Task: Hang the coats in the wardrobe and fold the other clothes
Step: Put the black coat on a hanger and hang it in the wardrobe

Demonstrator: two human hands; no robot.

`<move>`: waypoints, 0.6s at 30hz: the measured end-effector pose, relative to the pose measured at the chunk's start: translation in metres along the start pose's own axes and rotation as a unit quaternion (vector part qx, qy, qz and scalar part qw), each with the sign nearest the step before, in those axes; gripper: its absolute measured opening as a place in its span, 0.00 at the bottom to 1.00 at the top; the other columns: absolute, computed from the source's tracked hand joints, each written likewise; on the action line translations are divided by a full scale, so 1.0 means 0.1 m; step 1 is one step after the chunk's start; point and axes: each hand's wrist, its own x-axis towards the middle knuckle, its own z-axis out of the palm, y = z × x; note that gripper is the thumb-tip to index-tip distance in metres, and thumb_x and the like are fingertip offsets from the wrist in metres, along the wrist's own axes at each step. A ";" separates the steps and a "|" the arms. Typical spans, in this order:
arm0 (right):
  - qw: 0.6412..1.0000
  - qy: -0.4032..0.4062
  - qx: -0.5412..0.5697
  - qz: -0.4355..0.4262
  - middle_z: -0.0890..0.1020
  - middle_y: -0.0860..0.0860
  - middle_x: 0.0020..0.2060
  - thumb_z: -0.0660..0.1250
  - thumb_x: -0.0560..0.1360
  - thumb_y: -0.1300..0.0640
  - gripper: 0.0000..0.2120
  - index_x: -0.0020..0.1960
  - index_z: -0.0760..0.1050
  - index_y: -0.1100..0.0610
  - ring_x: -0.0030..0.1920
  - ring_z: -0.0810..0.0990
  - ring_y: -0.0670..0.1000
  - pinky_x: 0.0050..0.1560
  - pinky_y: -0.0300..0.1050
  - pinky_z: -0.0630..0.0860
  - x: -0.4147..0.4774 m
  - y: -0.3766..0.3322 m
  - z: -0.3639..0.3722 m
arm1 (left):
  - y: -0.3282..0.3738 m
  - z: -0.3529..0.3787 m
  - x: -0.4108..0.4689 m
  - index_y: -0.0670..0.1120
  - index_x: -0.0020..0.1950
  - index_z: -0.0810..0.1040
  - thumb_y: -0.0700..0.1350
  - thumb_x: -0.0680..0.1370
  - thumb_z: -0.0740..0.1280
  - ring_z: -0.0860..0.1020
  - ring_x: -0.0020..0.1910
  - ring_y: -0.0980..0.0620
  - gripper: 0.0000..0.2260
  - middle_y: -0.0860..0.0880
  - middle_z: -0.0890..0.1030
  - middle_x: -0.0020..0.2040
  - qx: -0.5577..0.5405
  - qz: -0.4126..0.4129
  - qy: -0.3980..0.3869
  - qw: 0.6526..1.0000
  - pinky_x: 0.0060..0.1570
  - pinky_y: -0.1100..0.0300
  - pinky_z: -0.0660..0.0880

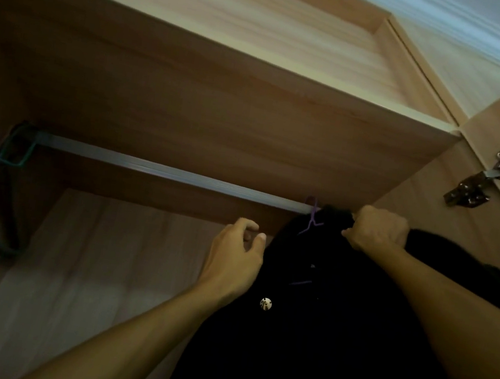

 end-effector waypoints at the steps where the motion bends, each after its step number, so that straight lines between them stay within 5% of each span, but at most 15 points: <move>1: 1.000 -0.001 -0.004 -0.007 0.77 0.51 0.38 0.66 0.74 0.43 0.13 0.44 0.78 0.53 0.39 0.76 0.53 0.36 0.40 0.69 0.00 -0.02 0.01 | -0.02 0.00 -0.01 0.52 0.58 0.72 0.50 0.80 0.60 0.75 0.51 0.54 0.08 0.51 0.75 0.54 -0.003 0.000 -0.005 1.000 0.51 0.58 0.72; 11: 0.996 -0.001 -0.041 -0.079 0.73 0.50 0.34 0.65 0.76 0.45 0.12 0.45 0.74 0.54 0.37 0.73 0.53 0.37 0.42 0.66 -0.28 -0.06 0.07 | -0.27 0.18 -0.28 0.54 0.54 0.73 0.50 0.79 0.61 0.76 0.45 0.55 0.05 0.52 0.77 0.48 0.002 -0.024 0.019 1.000 0.46 0.58 0.73; 14: 0.995 0.000 -0.049 -0.090 0.79 0.55 0.47 0.63 0.77 0.44 0.17 0.53 0.76 0.57 0.49 0.78 0.56 0.42 0.44 0.66 -0.40 -0.06 0.06 | -0.29 0.24 -0.46 0.51 0.54 0.74 0.48 0.79 0.62 0.78 0.44 0.53 0.05 0.53 0.79 0.45 0.015 -0.037 0.027 0.999 0.47 0.55 0.75; 18: 0.992 0.034 -0.045 -0.112 0.71 0.60 0.60 0.61 0.79 0.50 0.19 0.65 0.68 0.59 0.59 0.70 0.62 0.56 0.53 0.66 -0.62 -0.17 0.02 | -0.42 0.24 -0.68 0.47 0.56 0.76 0.46 0.79 0.63 0.79 0.48 0.48 0.08 0.49 0.80 0.46 0.023 -0.081 0.033 0.996 0.51 0.54 0.76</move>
